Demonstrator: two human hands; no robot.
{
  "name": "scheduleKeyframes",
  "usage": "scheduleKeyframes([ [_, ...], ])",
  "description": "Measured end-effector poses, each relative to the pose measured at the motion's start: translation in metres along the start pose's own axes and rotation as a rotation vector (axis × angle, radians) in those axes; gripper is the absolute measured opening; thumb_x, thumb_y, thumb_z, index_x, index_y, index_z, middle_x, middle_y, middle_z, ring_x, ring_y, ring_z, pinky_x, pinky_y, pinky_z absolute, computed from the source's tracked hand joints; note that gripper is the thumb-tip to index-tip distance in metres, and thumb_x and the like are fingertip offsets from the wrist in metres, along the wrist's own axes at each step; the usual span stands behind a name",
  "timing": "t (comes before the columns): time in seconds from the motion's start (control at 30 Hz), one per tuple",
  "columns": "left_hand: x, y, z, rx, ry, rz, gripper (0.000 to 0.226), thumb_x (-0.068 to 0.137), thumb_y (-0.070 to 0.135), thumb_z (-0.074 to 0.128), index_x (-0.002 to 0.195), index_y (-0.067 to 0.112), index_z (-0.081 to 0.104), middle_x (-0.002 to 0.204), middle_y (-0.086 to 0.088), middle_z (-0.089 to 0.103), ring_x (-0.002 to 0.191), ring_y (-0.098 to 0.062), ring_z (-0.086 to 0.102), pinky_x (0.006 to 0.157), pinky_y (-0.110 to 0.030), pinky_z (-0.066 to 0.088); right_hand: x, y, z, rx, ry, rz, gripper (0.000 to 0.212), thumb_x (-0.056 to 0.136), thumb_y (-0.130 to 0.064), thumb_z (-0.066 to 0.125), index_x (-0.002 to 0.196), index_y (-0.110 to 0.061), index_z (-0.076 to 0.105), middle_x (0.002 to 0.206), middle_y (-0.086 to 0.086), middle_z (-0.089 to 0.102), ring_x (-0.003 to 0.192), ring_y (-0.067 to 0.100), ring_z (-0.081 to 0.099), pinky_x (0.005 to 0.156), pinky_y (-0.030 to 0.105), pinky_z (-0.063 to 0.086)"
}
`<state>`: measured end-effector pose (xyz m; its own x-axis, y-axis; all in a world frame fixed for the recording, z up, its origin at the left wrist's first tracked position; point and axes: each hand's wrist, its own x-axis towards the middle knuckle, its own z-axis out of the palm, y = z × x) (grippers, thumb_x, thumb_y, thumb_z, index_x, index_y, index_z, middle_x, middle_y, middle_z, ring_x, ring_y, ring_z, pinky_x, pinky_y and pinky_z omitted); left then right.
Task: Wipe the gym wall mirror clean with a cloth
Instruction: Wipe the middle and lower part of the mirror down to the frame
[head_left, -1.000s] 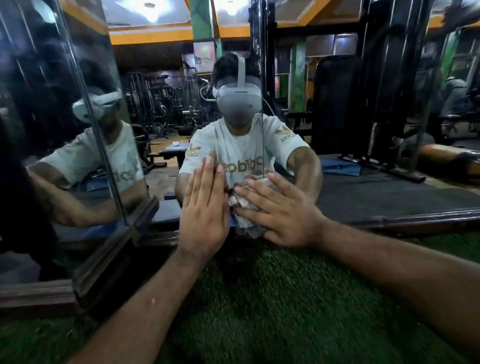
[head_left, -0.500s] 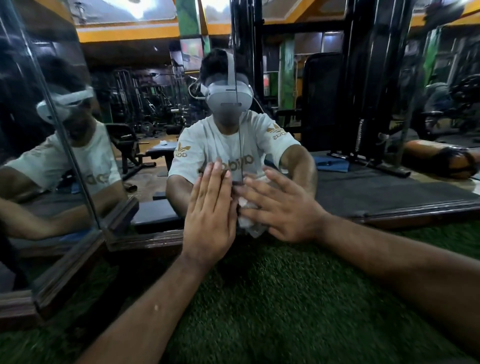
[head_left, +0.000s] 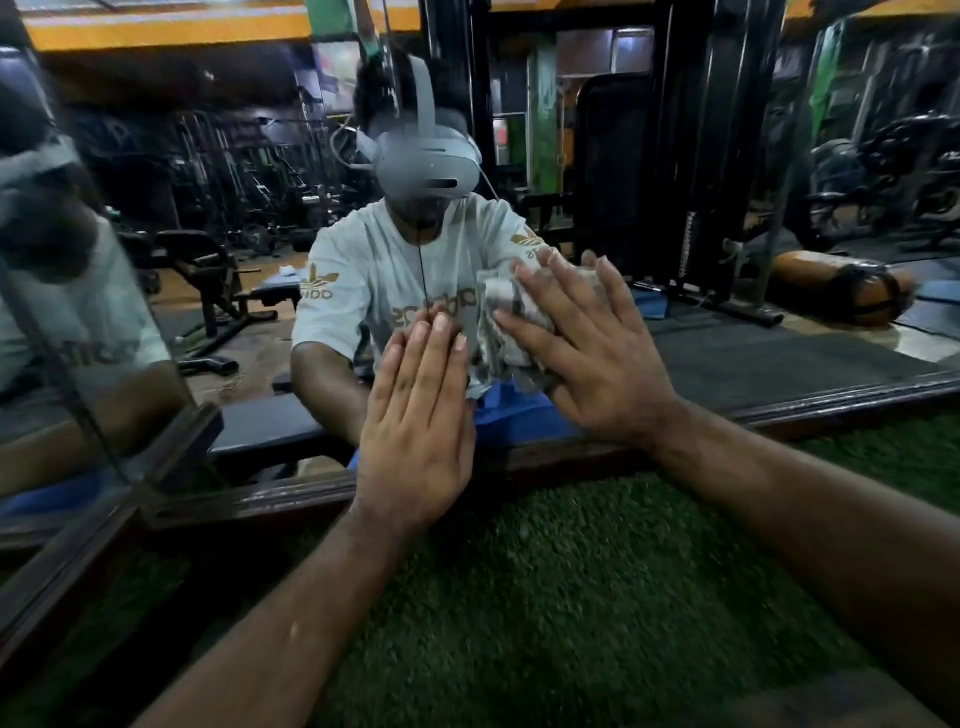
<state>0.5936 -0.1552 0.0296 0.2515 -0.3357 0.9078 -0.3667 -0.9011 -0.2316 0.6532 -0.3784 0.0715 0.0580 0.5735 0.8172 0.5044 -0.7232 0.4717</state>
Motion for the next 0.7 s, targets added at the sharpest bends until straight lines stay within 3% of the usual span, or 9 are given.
scheduleKeyframes([
  [0.1, 0.009, 0.003, 0.003, -0.038, 0.008, -0.039, 0.058, 0.096, 0.011, 0.046, 0.15, -0.008, 0.036, 0.16, -0.025, 0.028, 0.152, -0.037, 0.024, 0.122, -0.055, 0.024, -0.001, -0.022, 0.009, 0.055, 0.075, 0.142, 0.062, 0.098, -0.017, 0.047, 0.159, -0.019, 0.037, 0.166, 0.018, 0.029, 0.156, 0.039, 0.025, 0.124, 0.067, 0.018],
  [0.2, 0.006, 0.007, 0.005, -0.077, 0.009, -0.038, 0.061, 0.091, 0.01, 0.046, 0.149, -0.008, 0.037, 0.16, -0.025, 0.029, 0.151, -0.037, 0.025, 0.122, -0.056, 0.025, -0.032, -0.029, 0.014, 0.029, -0.034, 0.005, 0.075, 0.089, -0.018, 0.055, 0.161, -0.019, 0.033, 0.168, 0.016, 0.023, 0.158, 0.036, 0.02, 0.126, 0.064, 0.013],
  [0.33, -0.005, 0.01, 0.01, -0.065, -0.008, -0.012, 0.06, 0.096, 0.016, 0.049, 0.15, -0.007, 0.036, 0.16, -0.024, 0.029, 0.152, -0.036, 0.024, 0.122, -0.056, 0.025, -0.065, -0.016, 0.002, -0.038, -0.181, -0.148, 0.072, 0.094, -0.027, 0.056, 0.162, -0.023, 0.034, 0.17, 0.014, 0.024, 0.159, 0.035, 0.021, 0.127, 0.061, 0.015],
  [0.53, -0.005, 0.016, 0.019, 0.05, -0.011, -0.037, 0.062, 0.095, 0.013, 0.051, 0.152, -0.007, 0.033, 0.16, -0.027, 0.027, 0.151, -0.038, 0.025, 0.123, -0.054, 0.02, -0.022, -0.01, -0.005, 0.017, 0.042, 0.258, 0.076, 0.087, -0.016, 0.06, 0.16, -0.017, 0.037, 0.168, 0.021, 0.025, 0.158, 0.042, 0.02, 0.127, 0.063, 0.011],
  [0.63, -0.006, 0.014, 0.019, 0.039, 0.02, -0.029, 0.06, 0.095, 0.011, 0.046, 0.151, -0.006, 0.035, 0.16, -0.025, 0.029, 0.151, -0.037, 0.026, 0.123, -0.054, 0.022, -0.047, -0.03, 0.008, 0.035, -0.065, 0.063, 0.082, 0.088, -0.019, 0.061, 0.163, -0.021, 0.028, 0.17, 0.015, 0.016, 0.16, 0.035, 0.012, 0.127, 0.061, 0.007],
  [0.7, -0.008, 0.013, 0.021, 0.024, 0.041, 0.014, 0.058, 0.095, 0.007, 0.05, 0.15, -0.006, 0.038, 0.159, -0.024, 0.032, 0.149, -0.037, 0.03, 0.12, -0.056, 0.028, -0.078, -0.024, 0.01, -0.036, -0.133, -0.053, 0.083, 0.09, -0.024, 0.066, 0.163, -0.024, 0.028, 0.171, 0.013, 0.019, 0.16, 0.033, 0.018, 0.127, 0.06, 0.013],
])
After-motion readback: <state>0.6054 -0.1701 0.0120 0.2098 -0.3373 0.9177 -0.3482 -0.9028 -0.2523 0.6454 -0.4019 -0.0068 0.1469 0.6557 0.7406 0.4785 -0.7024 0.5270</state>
